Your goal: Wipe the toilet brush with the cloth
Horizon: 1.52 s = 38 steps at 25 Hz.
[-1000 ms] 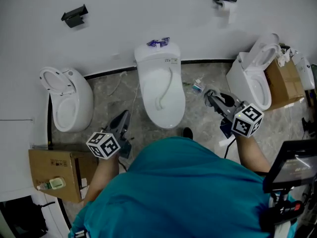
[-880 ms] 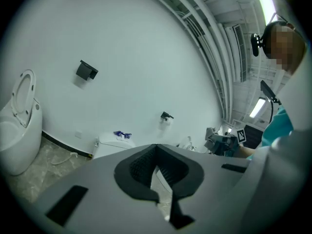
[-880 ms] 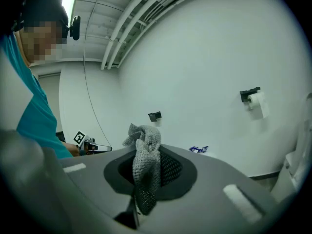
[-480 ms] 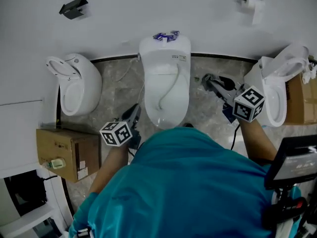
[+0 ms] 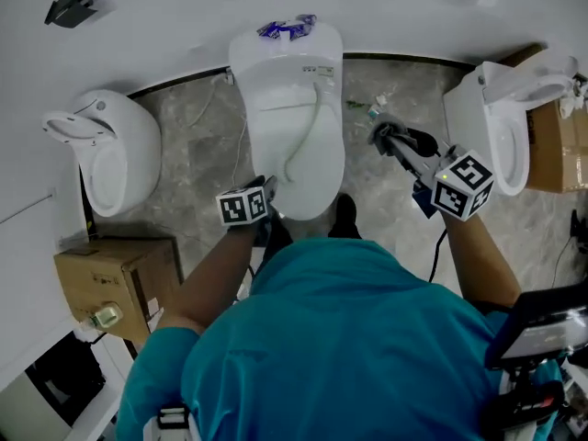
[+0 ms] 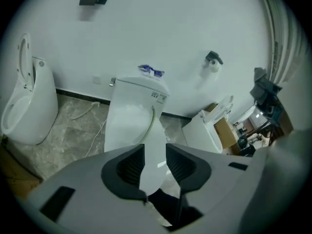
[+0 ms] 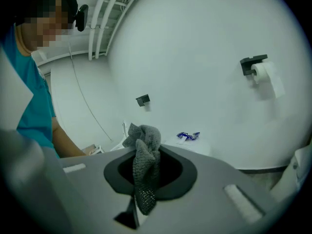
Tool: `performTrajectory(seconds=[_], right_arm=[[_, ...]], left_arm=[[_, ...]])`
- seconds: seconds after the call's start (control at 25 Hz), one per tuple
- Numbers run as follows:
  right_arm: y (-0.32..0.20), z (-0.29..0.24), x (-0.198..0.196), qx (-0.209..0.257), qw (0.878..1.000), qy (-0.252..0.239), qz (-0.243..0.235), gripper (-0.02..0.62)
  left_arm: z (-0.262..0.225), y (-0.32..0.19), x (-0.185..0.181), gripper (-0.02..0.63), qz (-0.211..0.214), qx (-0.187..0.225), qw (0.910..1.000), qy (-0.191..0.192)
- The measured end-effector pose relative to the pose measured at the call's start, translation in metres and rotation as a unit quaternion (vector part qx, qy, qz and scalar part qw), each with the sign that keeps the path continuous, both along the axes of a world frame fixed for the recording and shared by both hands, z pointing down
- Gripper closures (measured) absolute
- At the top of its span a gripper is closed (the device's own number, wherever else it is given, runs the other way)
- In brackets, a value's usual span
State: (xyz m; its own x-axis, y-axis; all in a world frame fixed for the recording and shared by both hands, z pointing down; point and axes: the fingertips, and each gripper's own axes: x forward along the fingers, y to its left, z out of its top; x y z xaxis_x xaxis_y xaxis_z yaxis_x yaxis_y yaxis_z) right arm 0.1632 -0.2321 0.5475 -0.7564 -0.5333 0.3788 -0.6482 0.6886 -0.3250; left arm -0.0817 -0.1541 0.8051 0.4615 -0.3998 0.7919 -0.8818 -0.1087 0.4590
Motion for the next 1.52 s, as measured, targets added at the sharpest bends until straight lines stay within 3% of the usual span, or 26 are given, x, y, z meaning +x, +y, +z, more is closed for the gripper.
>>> performTrajectory(seconds=[0.16, 0.44, 0.68, 0.84, 0.96, 1.08, 1.24, 1.52], right_arm=[[-0.005, 0.021, 0.009, -0.018, 1.000, 0.005, 0.004, 0.565], [-0.009, 0.067, 0.041, -0.049, 0.999, 0.011, 0.017, 0.565], [-0.003, 0.100, 0.070, -0.073, 0.997, 0.018, 0.025, 0.565], [0.008, 0.118, 0.085, -0.091, 0.995, 0.024, 0.035, 0.565], [0.012, 0.126, 0.095, -0.100, 0.994, 0.028, 0.040, 0.565], [0.016, 0.132, 0.101, -0.106, 0.993, 0.034, 0.042, 0.565], [0.019, 0.134, 0.103, -0.108, 0.993, 0.037, 0.044, 0.565], [0.023, 0.111, 0.073, -0.096, 0.995, 0.029, 0.031, 0.565]], left_arm=[[0.070, -0.010, 0.000, 0.472, 0.018, -0.036, 0.9977, -0.054], [0.167, -0.015, 0.013, 0.426, -0.004, -0.098, 0.9906, -0.095], [0.218, -0.013, 0.013, 0.397, -0.013, -0.142, 0.9786, -0.148], [0.239, -0.014, 0.011, 0.397, -0.009, -0.152, 0.9723, -0.178], [0.251, -0.014, 0.017, 0.403, -0.007, -0.166, 0.9713, -0.171], [0.260, -0.022, 0.004, 0.438, 0.003, -0.162, 0.9656, -0.204], [0.262, -0.015, 0.007, 0.449, 0.014, -0.186, 0.9670, -0.174], [0.207, 0.003, 0.026, 0.449, 0.013, -0.142, 0.9882, -0.056]])
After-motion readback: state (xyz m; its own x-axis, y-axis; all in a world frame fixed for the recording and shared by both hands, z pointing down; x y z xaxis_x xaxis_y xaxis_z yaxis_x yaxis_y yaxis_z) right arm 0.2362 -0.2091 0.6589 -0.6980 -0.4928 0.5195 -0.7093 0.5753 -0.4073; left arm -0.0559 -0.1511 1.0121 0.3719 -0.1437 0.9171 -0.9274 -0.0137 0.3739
